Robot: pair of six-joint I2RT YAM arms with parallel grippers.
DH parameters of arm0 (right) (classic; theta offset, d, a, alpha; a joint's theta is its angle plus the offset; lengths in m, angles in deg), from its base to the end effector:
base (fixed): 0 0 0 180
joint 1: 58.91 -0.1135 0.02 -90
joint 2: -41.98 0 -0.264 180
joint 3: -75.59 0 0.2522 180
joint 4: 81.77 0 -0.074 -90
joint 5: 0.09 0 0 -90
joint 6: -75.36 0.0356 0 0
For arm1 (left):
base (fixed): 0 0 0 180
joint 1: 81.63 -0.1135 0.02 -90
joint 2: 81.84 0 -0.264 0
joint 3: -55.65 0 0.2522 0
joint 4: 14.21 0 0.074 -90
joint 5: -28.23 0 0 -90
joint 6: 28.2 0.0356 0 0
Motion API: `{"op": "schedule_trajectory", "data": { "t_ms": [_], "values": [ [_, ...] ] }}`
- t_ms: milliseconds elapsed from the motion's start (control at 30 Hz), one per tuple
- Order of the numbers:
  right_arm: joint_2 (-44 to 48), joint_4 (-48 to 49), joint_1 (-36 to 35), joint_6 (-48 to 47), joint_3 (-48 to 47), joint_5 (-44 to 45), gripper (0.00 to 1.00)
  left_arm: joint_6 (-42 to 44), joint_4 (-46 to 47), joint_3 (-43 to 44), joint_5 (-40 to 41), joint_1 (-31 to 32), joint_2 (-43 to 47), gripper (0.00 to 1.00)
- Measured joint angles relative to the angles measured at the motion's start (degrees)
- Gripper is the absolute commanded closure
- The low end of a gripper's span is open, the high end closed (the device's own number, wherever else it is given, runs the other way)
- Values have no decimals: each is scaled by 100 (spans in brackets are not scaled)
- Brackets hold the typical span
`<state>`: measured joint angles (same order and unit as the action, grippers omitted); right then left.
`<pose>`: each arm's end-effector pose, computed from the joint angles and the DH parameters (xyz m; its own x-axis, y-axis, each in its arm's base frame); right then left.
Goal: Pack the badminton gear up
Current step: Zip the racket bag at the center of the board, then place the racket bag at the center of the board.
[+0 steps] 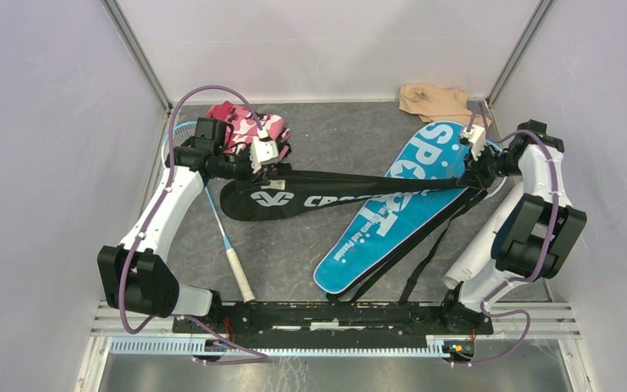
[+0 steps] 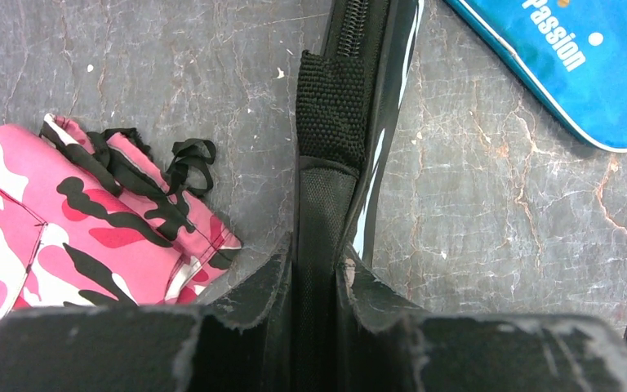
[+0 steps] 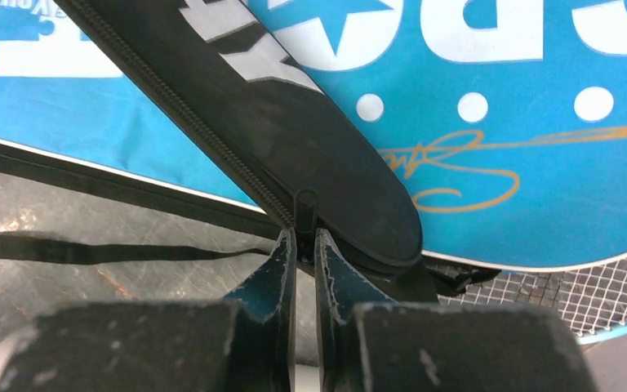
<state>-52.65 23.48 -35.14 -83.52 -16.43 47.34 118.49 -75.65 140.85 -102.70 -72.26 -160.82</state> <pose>0.2981 -0.1050 0.2674 -0.4723 -0.5427 -0.6946 -0.7749 0.6312 0.0337 0.2703 -0.0682 0.3171 -0.0341 0.6456 -0.7630 0.9473 0.2642 0.1812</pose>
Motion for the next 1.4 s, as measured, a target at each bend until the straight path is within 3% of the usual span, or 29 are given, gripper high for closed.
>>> {"op": "schedule_trajectory", "data": {
  "t_ms": [467,767,1000,1233,1400],
  "values": [
    [-925,-17,544,72,-575,79,100,24,-68,245,-26,-4,-267,98],
    [-1412,951,1344,-83,-874,1412,100,28,-306,466,481,-450,-343,98],
    [-1360,684,1182,-247,-874,1032,72,-31,-306,629,540,-466,-479,98],
    [-542,409,737,-205,-769,452,68,-1484,20,885,463,-396,-487,98],
    [-195,313,407,-57,-758,85,68,-2712,986,358,1305,85,-68,98]
  ]
}}
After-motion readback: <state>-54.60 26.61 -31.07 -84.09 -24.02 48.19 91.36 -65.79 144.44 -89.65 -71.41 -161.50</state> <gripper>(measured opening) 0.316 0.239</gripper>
